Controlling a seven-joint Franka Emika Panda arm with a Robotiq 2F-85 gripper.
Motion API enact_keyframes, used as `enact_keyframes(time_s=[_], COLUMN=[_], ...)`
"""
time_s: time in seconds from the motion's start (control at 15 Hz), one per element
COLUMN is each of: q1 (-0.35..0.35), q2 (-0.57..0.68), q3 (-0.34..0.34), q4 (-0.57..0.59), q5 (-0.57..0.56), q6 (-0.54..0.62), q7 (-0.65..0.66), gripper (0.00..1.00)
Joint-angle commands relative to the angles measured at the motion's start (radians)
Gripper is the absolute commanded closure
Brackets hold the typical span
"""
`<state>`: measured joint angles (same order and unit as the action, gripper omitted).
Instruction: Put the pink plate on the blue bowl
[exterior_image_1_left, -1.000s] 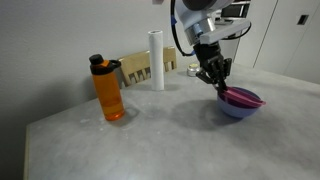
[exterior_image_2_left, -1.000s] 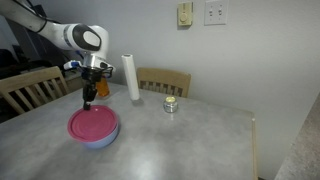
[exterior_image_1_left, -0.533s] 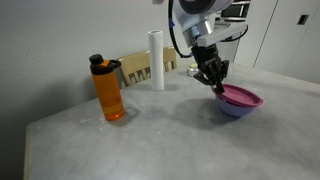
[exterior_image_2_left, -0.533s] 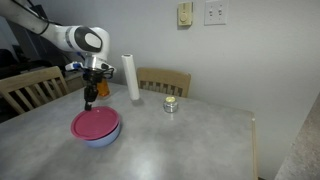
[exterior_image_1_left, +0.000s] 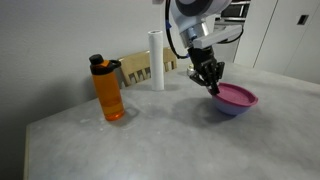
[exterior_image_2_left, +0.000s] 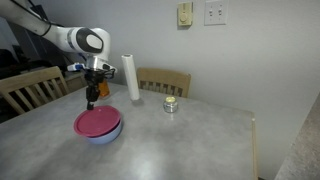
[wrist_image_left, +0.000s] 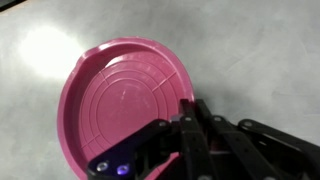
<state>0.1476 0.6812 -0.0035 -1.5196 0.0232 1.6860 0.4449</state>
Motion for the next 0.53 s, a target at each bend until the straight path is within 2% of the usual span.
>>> enact_keyframes(time_s=[0.0, 0.47], q1=[-0.008, -0.023], q2=[0.040, 0.105], q3=[0.006, 0.007], q4=[0.038, 0.079], q5=[0.030, 0.082], q6=[0.028, 0.034], q7=[-0.025, -0.042], gripper=[0.98, 0.98])
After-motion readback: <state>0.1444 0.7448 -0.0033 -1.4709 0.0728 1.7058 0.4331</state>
